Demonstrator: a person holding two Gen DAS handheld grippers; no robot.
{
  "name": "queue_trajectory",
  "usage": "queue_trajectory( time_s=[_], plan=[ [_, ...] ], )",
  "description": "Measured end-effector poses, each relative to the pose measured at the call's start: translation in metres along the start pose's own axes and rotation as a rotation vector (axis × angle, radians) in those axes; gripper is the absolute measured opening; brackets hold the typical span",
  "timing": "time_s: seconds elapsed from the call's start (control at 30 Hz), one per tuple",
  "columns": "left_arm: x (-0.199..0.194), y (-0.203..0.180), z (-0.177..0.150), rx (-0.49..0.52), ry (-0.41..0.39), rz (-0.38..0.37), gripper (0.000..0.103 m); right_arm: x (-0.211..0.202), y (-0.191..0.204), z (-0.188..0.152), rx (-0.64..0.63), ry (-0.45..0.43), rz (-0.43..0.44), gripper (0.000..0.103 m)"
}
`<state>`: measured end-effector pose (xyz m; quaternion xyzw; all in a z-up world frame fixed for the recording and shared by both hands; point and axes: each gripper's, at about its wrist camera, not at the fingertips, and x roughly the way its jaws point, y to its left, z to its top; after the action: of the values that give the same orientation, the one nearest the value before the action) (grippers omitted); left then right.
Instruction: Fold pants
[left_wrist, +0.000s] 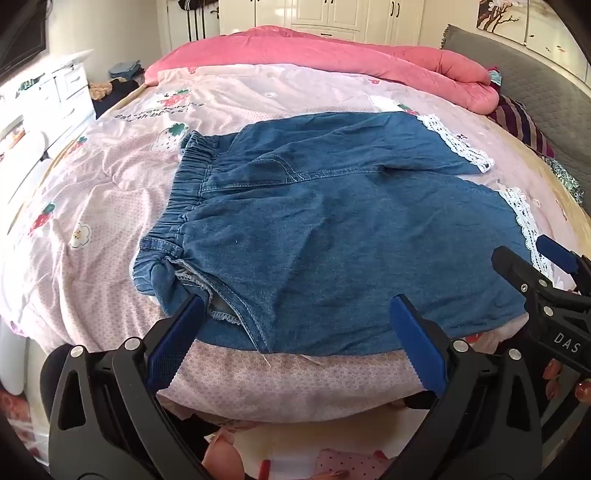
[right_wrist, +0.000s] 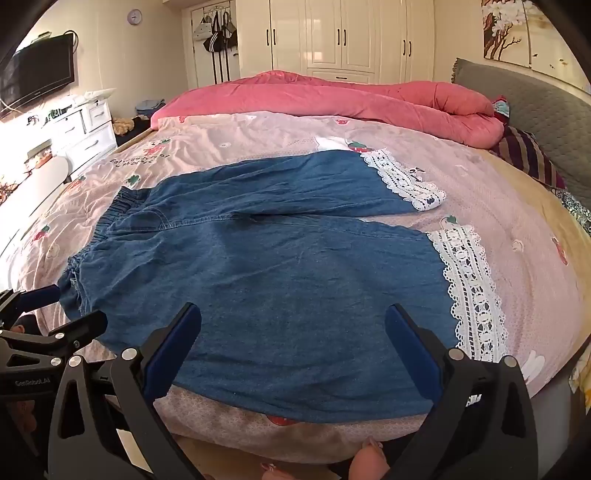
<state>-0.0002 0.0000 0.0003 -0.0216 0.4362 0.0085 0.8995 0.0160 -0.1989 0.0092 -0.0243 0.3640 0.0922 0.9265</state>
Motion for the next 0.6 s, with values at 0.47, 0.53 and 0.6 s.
queue_trajectory(
  time_s=[0.47, 0.53, 0.6],
  plan=[
    [-0.001, 0.0006, -0.0007, 0.001, 0.0, 0.011, 0.094, 0.001, 0.0021, -0.0015, 0.0, 0.001, 0.004, 0.099],
    [-0.0014, 0.0017, -0.0007, -0.002, -0.001, 0.01, 0.094, -0.0001, 0.0021, -0.0013, -0.001, -0.002, 0.0, 0.099],
    [-0.0023, 0.003, -0.0008, -0.004, -0.006, 0.011, 0.094, -0.0001, 0.0018, -0.0016, 0.001, -0.002, -0.001, 0.099]
  ],
)
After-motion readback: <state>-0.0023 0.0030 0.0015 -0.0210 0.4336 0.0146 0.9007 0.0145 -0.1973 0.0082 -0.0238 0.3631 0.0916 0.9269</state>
